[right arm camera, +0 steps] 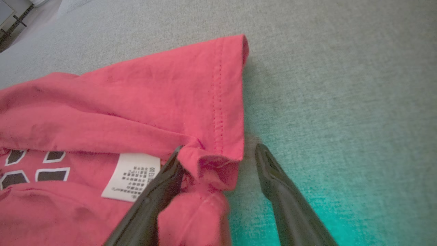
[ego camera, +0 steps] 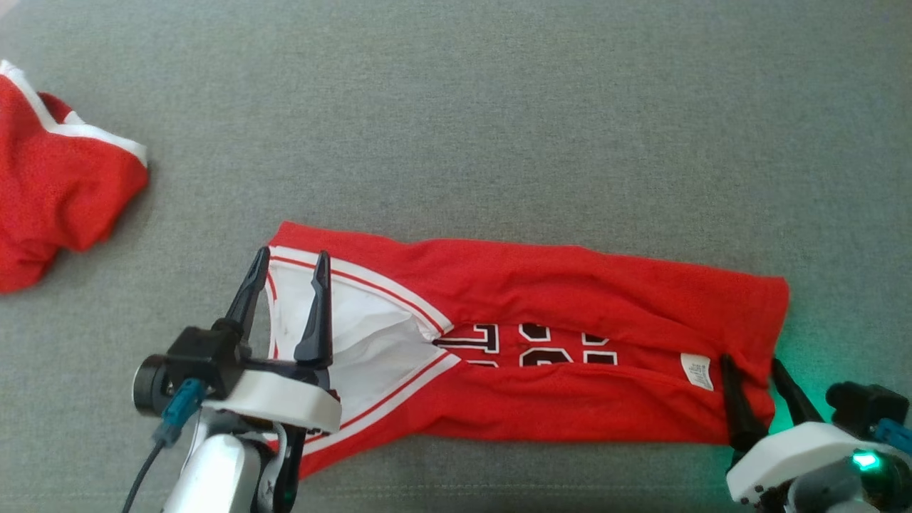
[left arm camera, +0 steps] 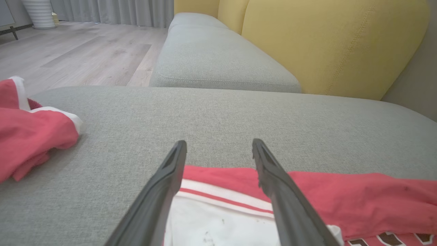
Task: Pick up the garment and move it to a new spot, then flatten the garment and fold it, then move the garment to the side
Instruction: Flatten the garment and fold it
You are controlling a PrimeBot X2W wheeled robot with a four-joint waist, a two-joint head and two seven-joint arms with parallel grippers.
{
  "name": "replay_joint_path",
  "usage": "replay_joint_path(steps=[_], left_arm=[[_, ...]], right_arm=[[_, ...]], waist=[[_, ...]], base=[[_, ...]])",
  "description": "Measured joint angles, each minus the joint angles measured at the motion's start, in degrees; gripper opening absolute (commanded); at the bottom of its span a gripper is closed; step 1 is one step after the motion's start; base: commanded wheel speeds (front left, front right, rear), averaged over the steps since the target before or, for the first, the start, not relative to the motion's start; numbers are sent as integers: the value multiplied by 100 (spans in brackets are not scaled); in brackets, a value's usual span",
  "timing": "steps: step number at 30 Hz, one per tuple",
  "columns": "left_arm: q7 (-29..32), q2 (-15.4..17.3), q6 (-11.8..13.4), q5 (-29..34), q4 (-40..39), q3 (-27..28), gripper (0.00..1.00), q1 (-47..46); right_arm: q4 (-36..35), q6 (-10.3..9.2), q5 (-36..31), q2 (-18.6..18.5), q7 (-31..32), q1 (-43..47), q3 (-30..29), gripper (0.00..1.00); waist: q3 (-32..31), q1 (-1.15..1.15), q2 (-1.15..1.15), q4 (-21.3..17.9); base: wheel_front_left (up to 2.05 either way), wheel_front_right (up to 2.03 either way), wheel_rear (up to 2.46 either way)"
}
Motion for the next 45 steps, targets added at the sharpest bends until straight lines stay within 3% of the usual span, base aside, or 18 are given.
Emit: replay_joint_path(steps=[1, 2, 4, 16, 32, 37, 45], left_arm=[[-5, 1, -1, 0, 5, 0, 100, -1], [-4, 2, -1, 0, 10, -1, 100, -5], [-5, 8, -1, -1, 11, -2, 100, -30], [-23, 45, 5, -2, 5, 1, 100, -140], [-58, 42, 58, -48, -24, 7, 100, -137], [-92, 42, 58, -119, 8, 24, 100, -133], [-97, 32, 57, -120, 18, 8, 100, -104]], right_arm=[[37, 0, 24, 0, -12, -29, 16, 100], [87, 0, 42, -2, -34, -57, 32, 84], [130, 0, 44, -8, -67, -88, 45, 0], [333, 2, 223, 29, -614, -205, 153, 0], [-536, 1, -593, 46, -9, -569, -1405, 0], [-1427, 1, -621, 41, 332, -672, -845, 0], [-2267, 1, 25, 16, 795, -690, 964, 0]], waist=[[10, 0, 0, -9], [19, 0, 0, -12], [36, 0, 0, -16], [31, 0, 0, -76], [-24, 0, 0, -49], [-160, 0, 0, -86], [-403, 0, 0, -112]], base=[[0, 0, 0], [0, 0, 0], [0, 0, 0], [0, 0, 0], [0, 0, 0], [0, 0, 0], [0, 0, 0]])
